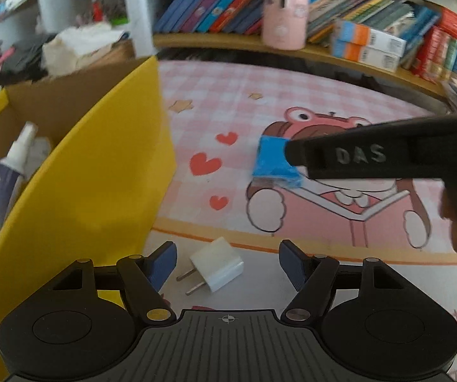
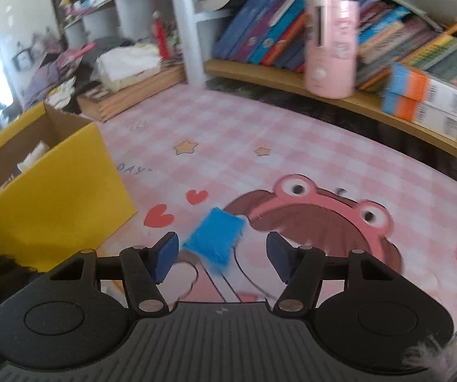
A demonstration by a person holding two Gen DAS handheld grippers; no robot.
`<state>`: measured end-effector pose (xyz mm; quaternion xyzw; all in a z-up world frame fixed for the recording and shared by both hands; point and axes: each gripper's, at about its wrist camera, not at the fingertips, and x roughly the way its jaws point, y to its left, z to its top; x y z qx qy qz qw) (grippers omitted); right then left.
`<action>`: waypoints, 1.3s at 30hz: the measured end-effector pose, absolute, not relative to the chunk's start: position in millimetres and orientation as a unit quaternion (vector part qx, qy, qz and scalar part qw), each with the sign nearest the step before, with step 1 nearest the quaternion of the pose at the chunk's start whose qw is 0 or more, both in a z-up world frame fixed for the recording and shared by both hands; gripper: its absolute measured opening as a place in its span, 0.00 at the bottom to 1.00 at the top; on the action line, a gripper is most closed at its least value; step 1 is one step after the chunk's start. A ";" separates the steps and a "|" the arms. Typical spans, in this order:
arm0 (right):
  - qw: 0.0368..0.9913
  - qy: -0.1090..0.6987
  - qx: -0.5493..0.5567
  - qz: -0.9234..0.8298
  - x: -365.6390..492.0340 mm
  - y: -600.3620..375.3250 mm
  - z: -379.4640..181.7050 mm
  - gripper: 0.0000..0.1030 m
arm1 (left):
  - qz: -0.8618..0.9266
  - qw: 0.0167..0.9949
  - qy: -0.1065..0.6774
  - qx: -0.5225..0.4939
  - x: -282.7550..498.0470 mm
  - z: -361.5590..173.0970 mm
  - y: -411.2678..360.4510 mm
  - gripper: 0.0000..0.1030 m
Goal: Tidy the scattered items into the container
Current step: 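Grasp the white charger plug with the left gripper while the right grasps the blue sponge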
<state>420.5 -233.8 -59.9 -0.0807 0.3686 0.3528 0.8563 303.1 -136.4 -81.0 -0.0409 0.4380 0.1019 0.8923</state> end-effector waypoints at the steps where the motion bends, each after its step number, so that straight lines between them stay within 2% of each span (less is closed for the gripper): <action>1: 0.854 0.372 -0.085 0.354 424.9 -228.8 -63.0 0.58 | 0.105 0.890 0.442 -0.044 303.6 -83.2 -134.9 0.62; 9: 0.844 0.403 -0.097 0.340 444.8 -207.1 -87.9 0.57 | 0.117 0.885 0.448 -0.052 303.9 -89.2 -133.0 0.53; 11: 0.842 0.407 -0.096 0.340 444.8 -208.7 -92.0 0.53 | 0.119 0.885 0.447 -0.050 303.5 -88.6 -132.9 0.47; 12: 0.844 0.403 -0.095 0.341 444.3 -209.4 -92.3 0.47 | 0.119 0.885 0.447 -0.049 303.0 -88.0 -132.9 0.43; 13: 0.845 0.399 -0.098 0.343 443.3 -209.6 -92.6 0.43 | 0.117 0.885 0.447 -0.049 303.0 -87.6 -132.3 0.43; 14: 0.844 0.396 -0.100 0.347 442.6 -209.4 -92.7 0.33 | 0.116 0.885 0.447 -0.049 302.3 -87.4 -132.5 0.43; 16: 0.845 0.392 -0.101 0.351 441.7 -208.5 -92.5 0.31 | 0.113 0.886 0.447 -0.049 300.9 -87.0 -132.5 0.42; 17: 0.846 0.390 -0.101 0.350 441.7 -208.6 -92.1 0.29 | 0.109 0.887 0.446 -0.051 300.5 -86.5 -131.8 0.35; 24: 0.852 0.370 -0.097 0.358 429.0 -216.1 -78.3 0.12 | 0.093 0.890 0.443 -0.054 294.8 -81.6 -132.6 0.35; 30: 0.855 0.372 -0.087 0.352 406.4 -235.3 -66.1 0.06 | 0.079 0.901 0.424 -0.050 280.8 -67.5 -135.9 0.35; 32: 0.855 0.373 -0.082 0.351 396.2 -245.0 -63.0 0.01 | 0.076 0.903 0.419 -0.055 275.5 -61.9 -135.4 0.35; 39: 0.854 0.408 -0.062 0.318 366.7 -278.7 -59.7 0.02 | 0.061 0.913 0.399 -0.062 262.2 -43.1 -135.5 0.35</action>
